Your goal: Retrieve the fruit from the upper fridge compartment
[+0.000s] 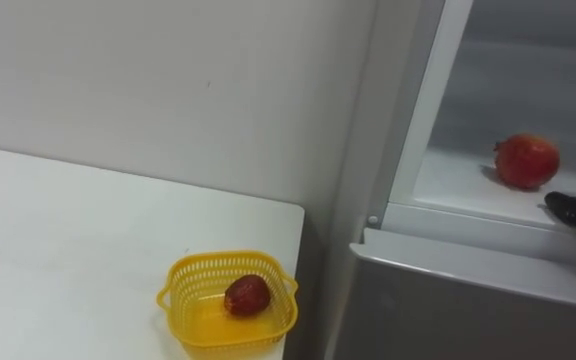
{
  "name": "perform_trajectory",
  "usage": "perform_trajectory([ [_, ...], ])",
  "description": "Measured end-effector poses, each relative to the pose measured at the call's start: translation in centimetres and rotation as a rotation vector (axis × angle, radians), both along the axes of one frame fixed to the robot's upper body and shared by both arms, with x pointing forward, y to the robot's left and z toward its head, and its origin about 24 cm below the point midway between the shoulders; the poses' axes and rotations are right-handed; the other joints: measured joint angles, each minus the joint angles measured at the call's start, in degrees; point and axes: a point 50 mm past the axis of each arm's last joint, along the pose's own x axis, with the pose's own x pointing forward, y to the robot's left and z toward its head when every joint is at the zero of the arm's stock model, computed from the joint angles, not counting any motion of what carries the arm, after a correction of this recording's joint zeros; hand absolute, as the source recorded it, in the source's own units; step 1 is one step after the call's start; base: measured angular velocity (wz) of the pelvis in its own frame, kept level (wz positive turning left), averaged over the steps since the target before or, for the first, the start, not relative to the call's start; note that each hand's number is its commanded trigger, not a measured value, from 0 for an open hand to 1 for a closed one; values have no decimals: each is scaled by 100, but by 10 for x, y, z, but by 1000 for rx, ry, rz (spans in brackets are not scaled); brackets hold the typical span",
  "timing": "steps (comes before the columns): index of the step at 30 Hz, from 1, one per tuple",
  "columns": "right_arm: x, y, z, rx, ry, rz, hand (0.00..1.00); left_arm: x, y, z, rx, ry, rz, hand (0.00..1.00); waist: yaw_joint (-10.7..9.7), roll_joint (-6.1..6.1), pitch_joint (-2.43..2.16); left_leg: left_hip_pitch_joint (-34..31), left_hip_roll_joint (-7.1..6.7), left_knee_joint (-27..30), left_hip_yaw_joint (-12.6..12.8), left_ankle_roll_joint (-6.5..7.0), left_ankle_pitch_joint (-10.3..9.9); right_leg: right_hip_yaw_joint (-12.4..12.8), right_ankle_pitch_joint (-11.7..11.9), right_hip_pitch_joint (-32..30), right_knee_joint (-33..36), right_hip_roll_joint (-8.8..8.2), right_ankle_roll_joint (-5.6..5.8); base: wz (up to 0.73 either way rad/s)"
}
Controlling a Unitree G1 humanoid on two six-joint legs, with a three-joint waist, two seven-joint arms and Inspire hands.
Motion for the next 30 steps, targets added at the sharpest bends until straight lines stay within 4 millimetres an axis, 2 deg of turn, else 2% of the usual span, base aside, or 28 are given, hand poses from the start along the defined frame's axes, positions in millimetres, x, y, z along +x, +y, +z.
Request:
perform_trajectory([
  [7, 3, 7, 6, -22, -9, 25, 0, 1, 0, 0, 0, -6, 3, 0, -8, -6, 21, -11, 2, -1, 3, 0, 0, 6, 0, -12, -1, 1, 0, 0],
  [24, 6, 14, 11, -32, -19, 72, 0, 9, 2, 1, 10, -39, 2, 0, -9, -28, 27, -12, 7, 42, 39, 1, 1, 24, 0, -19, 0, -1, 0, 0],
  [30, 8, 22, 19, -47, -42, 130, 0, 9, 2, 1, 7, -35, -1, 0, -51, -14, 17, -38, -3, 55, 17, 0, 1, 3, 0, -26, 5, 0, 0, 1],
])
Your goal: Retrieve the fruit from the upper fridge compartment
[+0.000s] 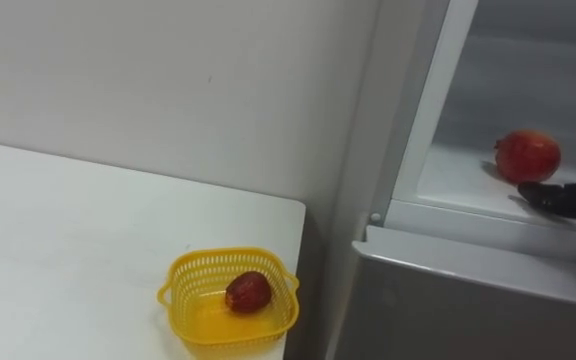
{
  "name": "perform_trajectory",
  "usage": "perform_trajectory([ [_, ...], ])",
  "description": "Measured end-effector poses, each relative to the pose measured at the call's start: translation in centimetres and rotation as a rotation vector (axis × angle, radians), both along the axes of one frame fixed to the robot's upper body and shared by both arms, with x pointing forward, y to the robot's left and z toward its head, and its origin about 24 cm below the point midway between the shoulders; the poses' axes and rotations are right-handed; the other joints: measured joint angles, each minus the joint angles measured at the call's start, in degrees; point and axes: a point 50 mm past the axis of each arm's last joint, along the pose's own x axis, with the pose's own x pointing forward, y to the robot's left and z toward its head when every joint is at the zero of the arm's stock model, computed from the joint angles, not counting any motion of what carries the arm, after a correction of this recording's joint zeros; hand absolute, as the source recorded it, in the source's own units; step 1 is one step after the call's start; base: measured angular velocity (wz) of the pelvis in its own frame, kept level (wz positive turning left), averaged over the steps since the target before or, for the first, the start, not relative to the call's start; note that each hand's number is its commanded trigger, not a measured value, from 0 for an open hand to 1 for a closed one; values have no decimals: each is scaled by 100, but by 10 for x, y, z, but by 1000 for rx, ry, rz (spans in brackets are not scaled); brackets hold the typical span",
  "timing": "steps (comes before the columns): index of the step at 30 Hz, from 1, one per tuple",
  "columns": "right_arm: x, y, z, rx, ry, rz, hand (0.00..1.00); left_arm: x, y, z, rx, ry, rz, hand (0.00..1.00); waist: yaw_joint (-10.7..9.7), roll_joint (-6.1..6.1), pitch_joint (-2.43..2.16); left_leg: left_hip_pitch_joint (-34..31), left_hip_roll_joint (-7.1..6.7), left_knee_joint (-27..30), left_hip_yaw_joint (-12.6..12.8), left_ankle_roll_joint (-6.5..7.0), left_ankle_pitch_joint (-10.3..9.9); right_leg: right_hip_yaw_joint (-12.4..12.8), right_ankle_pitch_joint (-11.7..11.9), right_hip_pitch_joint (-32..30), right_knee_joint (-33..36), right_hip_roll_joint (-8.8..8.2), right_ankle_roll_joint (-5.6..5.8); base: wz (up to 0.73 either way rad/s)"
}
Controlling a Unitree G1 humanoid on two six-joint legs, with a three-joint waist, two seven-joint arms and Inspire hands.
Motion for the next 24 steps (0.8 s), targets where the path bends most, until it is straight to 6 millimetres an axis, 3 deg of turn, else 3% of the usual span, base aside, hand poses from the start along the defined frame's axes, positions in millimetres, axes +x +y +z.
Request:
perform_trajectory([
  [11, 10, 11, 12, 8, -28, 69, 0, 1, -2, -1, -8, 4, -13, 0, -27, -4, -2, 42, 0, 15, -30, 0, 0, -9, 0, 52, -4, 0, 0, 1],
  [15, 10, 10, 6, 28, -5, 66, 0, -2, -2, -1, -5, 11, -9, 0, -32, -68, 23, 44, -8, 15, -118, -1, 0, -115, 0, 94, -20, -2, 0, 10],
  [20, 11, 9, 2, 59, 8, 65, 0, -11, -2, 0, -6, 34, -3, 0, -25, -109, 4, 31, -5, 16, -154, -9, -3, -147, 0, 94, -25, 3, 0, 2],
  [24, 10, 3, -9, 67, 55, 33, 0, -14, -3, -1, -15, 45, 0, 0, 100, -144, -18, 4, -11, 34, -175, -11, -1, -174, 0, 92, -25, 4, 0, 4],
])
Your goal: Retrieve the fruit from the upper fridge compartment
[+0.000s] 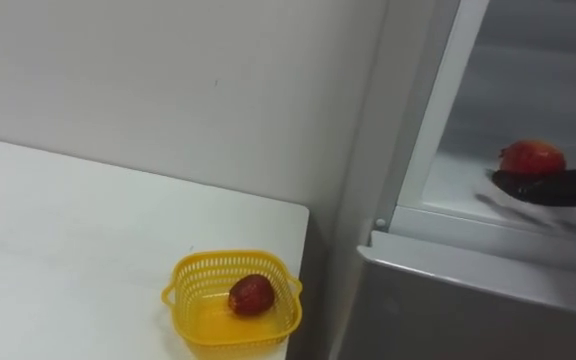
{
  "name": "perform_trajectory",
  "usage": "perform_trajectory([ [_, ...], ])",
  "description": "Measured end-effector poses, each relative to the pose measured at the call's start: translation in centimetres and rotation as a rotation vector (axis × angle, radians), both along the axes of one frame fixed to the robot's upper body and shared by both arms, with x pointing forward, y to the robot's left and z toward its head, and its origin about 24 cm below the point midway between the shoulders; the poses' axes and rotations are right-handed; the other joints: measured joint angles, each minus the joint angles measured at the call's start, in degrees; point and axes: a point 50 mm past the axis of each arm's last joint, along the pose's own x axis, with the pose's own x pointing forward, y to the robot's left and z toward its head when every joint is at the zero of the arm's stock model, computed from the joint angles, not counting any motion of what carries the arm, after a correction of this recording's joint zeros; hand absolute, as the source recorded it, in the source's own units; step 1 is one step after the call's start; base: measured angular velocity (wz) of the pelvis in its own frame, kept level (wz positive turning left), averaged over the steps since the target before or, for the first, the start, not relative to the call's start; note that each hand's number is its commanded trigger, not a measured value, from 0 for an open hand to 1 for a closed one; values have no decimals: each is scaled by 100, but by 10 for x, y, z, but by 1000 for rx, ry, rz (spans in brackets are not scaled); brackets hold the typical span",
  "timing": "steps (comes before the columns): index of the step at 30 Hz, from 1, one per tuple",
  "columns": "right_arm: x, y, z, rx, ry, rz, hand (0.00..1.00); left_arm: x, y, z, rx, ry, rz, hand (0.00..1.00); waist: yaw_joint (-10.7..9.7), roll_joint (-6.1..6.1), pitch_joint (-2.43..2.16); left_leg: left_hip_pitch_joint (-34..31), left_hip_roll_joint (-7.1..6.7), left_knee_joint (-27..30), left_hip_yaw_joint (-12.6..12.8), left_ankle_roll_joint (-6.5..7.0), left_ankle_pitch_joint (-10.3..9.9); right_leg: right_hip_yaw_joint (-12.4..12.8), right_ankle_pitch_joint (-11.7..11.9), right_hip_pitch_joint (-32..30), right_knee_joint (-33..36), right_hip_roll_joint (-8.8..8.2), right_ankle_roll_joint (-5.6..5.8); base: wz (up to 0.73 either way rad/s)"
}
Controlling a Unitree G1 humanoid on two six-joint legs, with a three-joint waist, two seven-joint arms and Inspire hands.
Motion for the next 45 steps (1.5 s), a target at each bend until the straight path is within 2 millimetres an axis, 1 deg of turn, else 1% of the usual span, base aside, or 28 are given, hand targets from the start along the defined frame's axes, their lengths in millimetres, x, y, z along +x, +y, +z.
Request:
perform_trajectory([
  [2, 0, -1, -6, -4, 30, -7, 0, -1, 0, 0, -4, 5, 2, 0, 18, -13, -3, -6, 0, -1, 3, 0, 0, -2, 0, -2, 0, 0, 0, 0],
  [4, 0, -2, -6, -3, 32, -15, 0, -2, 0, 0, -8, 9, 4, 0, 102, -13, -2, -9, 7, 0, 4, -1, -1, -61, 0, -10, 2, -2, 0, 0],
  [7, -1, -4, -7, 5, 33, -27, 0, -2, 1, 0, -10, 8, 1, 0, 152, -3, 4, -48, 9, 16, -1, -4, -1, -116, 0, -25, 2, -4, 0, 3],
  [12, 1, -9, -9, 38, 45, -54, 0, -6, 2, 2, -7, 16, 2, 0, 174, 6, 8, -84, 7, 3, -2, -8, 0, -123, 0, -59, 21, -7, 0, 0],
  [17, 3, -10, -9, 44, 51, -45, 0, -7, 6, 3, 6, 20, -1, 0, 172, 16, 10, -105, 7, 11, -8, -14, 4, -146, 0, -70, 20, -9, -1, 0],
  [22, 4, -9, -8, 33, 41, -28, 0, -7, 11, 5, 19, 21, -8, 0, 169, 64, 18, -104, 6, 13, -10, -17, 6, -155, 1, -65, 22, -9, -2, 0],
  [23, 4, -9, -8, 31, 40, -25, 11, -7, 11, 5, 20, 21, -8, 0, 169, 69, 18, -104, 6, 13, -10, -17, 6, -155, 1, -65, 22, -9, -1, 0],
  [24, 4, -9, -7, 28, 39, -19, 88, -7, 11, 5, 22, 21, -9, 0, 168, 78, 20, -103, 7, 13, -11, -17, 6, -154, 1, -65, 22, -9, -2, 0],
  [25, 4, -9, -7, 23, 39, -12, 100, -7, 11, 5, 24, 21, -10, 0, 169, 88, 23, -103, 8, 13, -11, -17, 6, -152, 1, -66, 22, -9, -2, 0],
  [29, 4, -8, -6, -20, 48, 0, 100, -7, 11, 5, 29, 21, -11, 0, 176, 112, 29, -105, 10, 11, -10, -18, 6, -151, 1, -69, 22, -9, -2, 0],
  [31, 4, -8, -5, -47, 58, 4, 100, -7, 11, 5, 32, 20, -11, 0, 178, 118, 29, -118, 3, 12, -68, -22, 9, -161, 1, -69, 22, -9, -2, 5],
  [34, 4, -9, -4, -75, 71, 10, 100, -7, 11, 5, 36, 20, -12, 0, 183, 120, 28, -137, 3, 14, -84, -28, 13, -175, 1, -78, 21, -7, -2, 3],
  [45, 3, -11, -5, -90, 81, -1, 100, -7, 10, 5, 42, 25, -33, 0, 189, 119, 28, -148, 3, 21, -105, -35, 18, -223, 1, -69, 21, -5, -2, 0],
])
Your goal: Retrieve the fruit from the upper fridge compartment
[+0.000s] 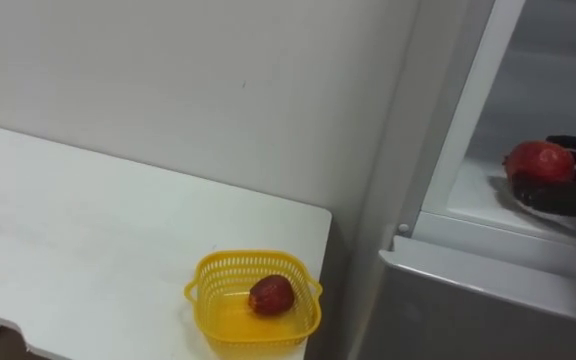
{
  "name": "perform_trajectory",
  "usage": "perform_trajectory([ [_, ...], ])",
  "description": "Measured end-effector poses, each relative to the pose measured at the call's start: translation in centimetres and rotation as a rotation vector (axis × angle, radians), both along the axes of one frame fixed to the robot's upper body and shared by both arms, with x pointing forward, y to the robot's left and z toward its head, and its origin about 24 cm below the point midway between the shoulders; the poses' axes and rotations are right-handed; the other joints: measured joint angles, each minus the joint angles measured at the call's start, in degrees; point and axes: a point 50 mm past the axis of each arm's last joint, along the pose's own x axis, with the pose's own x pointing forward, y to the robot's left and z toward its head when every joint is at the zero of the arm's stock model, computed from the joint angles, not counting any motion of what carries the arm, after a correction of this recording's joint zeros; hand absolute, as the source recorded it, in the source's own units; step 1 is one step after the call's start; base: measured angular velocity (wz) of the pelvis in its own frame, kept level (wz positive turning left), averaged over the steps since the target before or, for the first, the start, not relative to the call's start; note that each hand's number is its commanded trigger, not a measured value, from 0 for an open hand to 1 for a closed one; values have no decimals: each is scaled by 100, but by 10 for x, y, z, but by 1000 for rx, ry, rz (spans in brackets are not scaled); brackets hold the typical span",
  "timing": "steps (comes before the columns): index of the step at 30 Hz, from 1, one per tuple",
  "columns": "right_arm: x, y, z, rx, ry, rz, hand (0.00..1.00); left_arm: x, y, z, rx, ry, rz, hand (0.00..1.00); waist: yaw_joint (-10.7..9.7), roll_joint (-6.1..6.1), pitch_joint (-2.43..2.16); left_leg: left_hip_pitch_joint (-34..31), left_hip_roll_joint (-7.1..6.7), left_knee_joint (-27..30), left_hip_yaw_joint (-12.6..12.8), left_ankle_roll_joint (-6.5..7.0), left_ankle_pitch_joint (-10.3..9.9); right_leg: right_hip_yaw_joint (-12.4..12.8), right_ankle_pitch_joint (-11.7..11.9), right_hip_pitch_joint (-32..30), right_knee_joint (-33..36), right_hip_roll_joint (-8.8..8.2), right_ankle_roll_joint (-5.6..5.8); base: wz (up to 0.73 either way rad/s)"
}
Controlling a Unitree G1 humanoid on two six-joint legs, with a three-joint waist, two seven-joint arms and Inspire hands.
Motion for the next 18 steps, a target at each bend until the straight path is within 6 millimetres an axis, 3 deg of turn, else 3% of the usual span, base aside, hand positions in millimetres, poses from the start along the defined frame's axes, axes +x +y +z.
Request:
perform_trajectory([
  [18, 2, 4, 5, -19, -8, 11, 100, 8, 0, -1, 1, -27, 7, 0, -6, -5, 22, -16, 13, -8, 28, -11, 6, -17, 0, -31, -3, 2, -1, 0],
])
